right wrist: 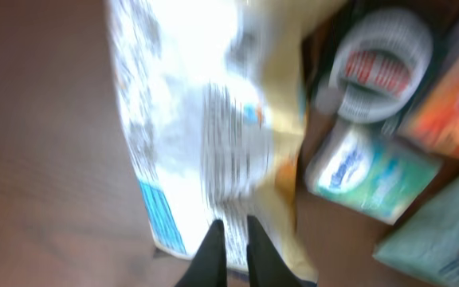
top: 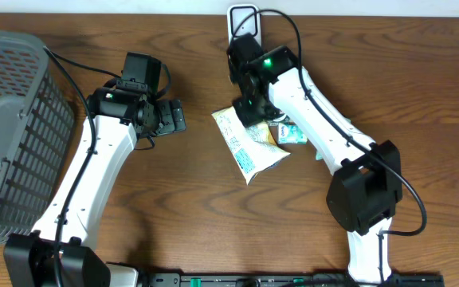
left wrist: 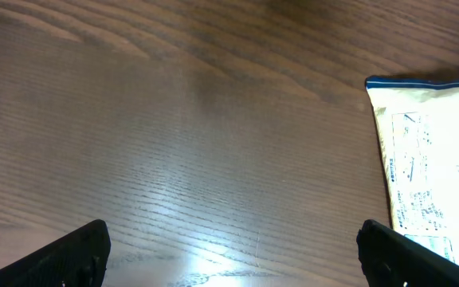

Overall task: Scan the item barcode
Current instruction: 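Hold the wipes pack under the scanner window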

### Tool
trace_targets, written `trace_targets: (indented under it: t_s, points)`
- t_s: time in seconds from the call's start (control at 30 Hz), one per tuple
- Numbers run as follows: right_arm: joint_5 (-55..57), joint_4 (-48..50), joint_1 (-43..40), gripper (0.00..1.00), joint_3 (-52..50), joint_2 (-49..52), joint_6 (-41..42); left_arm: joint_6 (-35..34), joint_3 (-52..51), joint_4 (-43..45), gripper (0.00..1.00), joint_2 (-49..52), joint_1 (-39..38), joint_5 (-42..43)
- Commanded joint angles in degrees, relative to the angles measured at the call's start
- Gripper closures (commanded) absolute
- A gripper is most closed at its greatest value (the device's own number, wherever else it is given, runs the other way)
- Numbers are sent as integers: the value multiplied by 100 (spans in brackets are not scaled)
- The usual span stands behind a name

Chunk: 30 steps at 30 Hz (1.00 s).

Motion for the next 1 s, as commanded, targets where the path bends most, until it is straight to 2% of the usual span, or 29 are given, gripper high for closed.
trace_targets:
  t_s: [0.0,0.23,0.33,0.47,0.63,0.77,0.8,0.97]
  points:
    - [-160,-109,118,96,-520,-31,-162,35,31,-35,3,11,28,-74]
    - [-118,750,273,99,-1985,-31,-136,35,31,-35,2,11,28,-74]
    - [210,855,273,99,-2247,-31,227,35,31,-35,3,11,28,-74]
    - [813,505,192,99,-1976,-109,428,35,31,-35,2,11,28,-74]
    - [942,11,114,99,-973,-280,420,35,31,-35,2,11,28,-74]
    - [929,136,122,99,-308,-332,420,35,31,-35,2,11,28,-74]
    - [898,243,127,96,-201,-332,420,35,31,-35,2,11,28,-74]
    - [286,737,127,95,-306,-317,417,35,31,-35,2,11,28,-74]
